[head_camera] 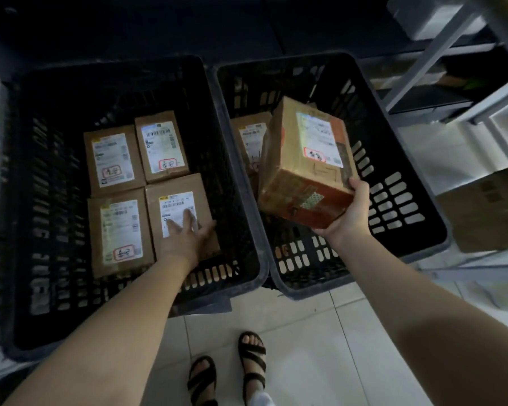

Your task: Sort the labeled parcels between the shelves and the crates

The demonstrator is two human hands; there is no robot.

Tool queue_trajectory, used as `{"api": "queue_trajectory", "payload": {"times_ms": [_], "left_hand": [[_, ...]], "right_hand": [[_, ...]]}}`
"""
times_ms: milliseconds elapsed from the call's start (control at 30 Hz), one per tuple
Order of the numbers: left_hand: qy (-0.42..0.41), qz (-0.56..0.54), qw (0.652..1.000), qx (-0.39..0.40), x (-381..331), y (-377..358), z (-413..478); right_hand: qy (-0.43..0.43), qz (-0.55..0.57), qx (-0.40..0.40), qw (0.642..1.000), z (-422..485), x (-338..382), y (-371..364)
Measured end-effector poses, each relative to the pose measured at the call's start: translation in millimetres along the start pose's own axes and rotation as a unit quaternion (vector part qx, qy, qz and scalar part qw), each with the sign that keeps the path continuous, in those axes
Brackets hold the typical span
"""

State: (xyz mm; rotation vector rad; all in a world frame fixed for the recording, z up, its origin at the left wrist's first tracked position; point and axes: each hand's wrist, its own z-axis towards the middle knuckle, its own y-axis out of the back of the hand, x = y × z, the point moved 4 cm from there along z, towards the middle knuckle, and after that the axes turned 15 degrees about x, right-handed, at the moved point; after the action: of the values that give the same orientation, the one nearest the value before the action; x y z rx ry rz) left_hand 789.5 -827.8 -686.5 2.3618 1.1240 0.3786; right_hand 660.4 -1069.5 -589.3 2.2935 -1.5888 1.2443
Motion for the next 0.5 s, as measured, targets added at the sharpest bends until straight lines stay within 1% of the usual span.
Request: {"api": "queue_trajectory", "payload": {"times_ms": [33,67,100,133,200,233,267,300,367,433,500], "left_hand": [[-0.013,-0.028,1.0,0.003,0.7,0.8,0.8],[-0.031,-0.084,0.996,0.002,1.3,4.5,0.8],[-0.051,-0.164,0.985,-0.012,1.7,12.0,-1.1],[-0.068,-0.257,0.963,-0.045,2.5,22.6,-4.2],[-0.092,-0.419,0.891,-0.151,5.0,50.9,-19.7],[-0.11,-0.467,0.855,-0.198,3.8,65.4,-31.3],[-0.13,-0.488,0.83,-0.239,0.2,79.6,-43.7],[-0.149,-0.479,0.82,-0.276,-5.3,93.2,-55.6],[-0.183,-0.426,0.824,-0.326,-21.5,116.5,-76.1],[-0.207,-0.357,0.845,-0.341,-40.8,133.5,-87.7],[-0.229,-0.279,0.87,-0.335,-60.9,143.5,-92.6]], "right_hand": [[-0.003,-0.019,0.006,1.0,-2.6,-2.2,2.3],[-0.002,-0.041,0.014,0.999,-4.8,-4.3,5.1],[0.001,-0.063,0.022,0.998,-7.7,-4.9,7.1],[0.006,-0.082,0.022,0.996,-10.9,-4.3,9.7],[0.014,-0.105,0.011,0.994,-18.8,0.0,13.0],[0.016,-0.107,0.004,0.994,-21.7,2.3,14.3],[0.015,-0.111,-0.001,0.994,-24.6,5.2,15.3],[0.016,-0.118,-0.007,0.993,-27.3,8.9,16.2],[0.024,-0.138,-0.016,0.99,-32.5,18.7,18.6],[0.024,-0.174,-0.029,0.984,-35.9,30.7,25.7],[-0.002,-0.22,-0.031,0.975,-35.2,40.8,35.7]]}}
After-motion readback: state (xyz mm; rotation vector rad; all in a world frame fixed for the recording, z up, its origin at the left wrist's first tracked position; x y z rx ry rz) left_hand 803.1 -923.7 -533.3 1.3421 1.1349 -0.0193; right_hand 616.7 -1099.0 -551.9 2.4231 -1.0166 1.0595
